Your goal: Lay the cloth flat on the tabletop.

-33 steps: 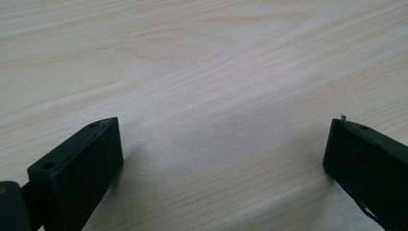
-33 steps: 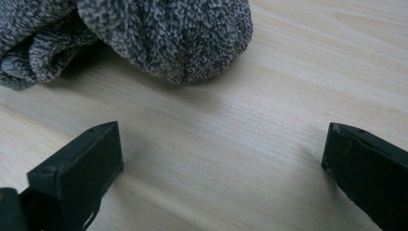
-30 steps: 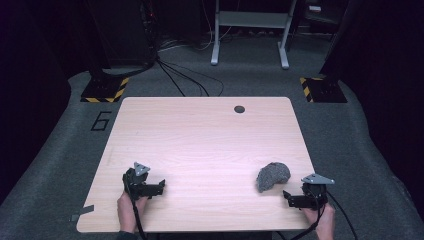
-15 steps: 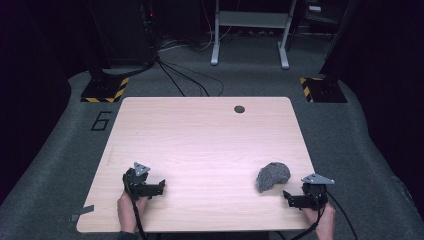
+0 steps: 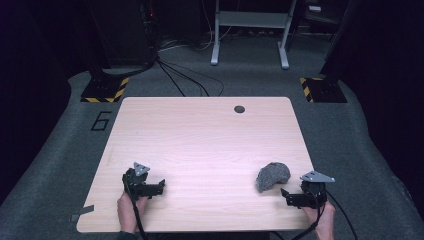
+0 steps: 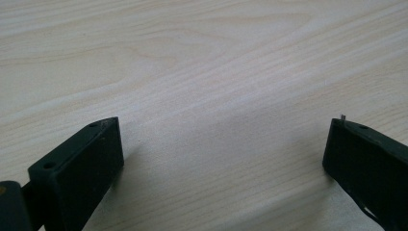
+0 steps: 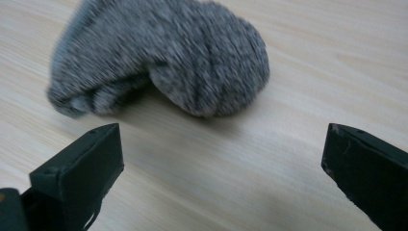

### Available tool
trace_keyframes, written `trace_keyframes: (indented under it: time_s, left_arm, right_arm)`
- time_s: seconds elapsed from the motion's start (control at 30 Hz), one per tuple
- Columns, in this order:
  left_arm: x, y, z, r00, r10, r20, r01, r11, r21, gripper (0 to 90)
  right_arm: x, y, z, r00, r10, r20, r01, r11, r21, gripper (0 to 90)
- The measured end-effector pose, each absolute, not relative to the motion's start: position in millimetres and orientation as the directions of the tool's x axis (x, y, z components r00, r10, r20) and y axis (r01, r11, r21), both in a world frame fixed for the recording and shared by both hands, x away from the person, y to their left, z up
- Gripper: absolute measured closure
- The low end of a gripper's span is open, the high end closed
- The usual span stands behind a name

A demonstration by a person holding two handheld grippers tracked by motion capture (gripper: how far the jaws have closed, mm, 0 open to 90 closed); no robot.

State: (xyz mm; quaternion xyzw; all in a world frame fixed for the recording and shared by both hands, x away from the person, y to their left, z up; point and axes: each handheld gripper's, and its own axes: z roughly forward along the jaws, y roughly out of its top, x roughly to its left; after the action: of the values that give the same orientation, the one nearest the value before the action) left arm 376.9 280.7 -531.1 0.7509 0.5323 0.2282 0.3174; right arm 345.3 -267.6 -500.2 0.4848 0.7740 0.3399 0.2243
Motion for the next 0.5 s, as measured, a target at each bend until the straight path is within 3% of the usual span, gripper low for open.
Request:
trace_keyframes:
  time_s: [0.13, 0.5]
  left_arm:
    - [377, 281, -531, 0.329, 0.944, 0.005, 0.654, -0.231, 0.72, 0.3]
    - [377, 281, -531, 0.329, 0.944, 0.004, 0.654, -0.231, 0.72, 0.3]
  right_arm:
    - [347, -257, -483, -0.447, 0.894, 0.007, 0.581, 0.284, 0.762, 0.0]
    - [365, -239, -475, -0.461, 0.886, 0.056, 0.589, 0.259, 0.765, 0.0]
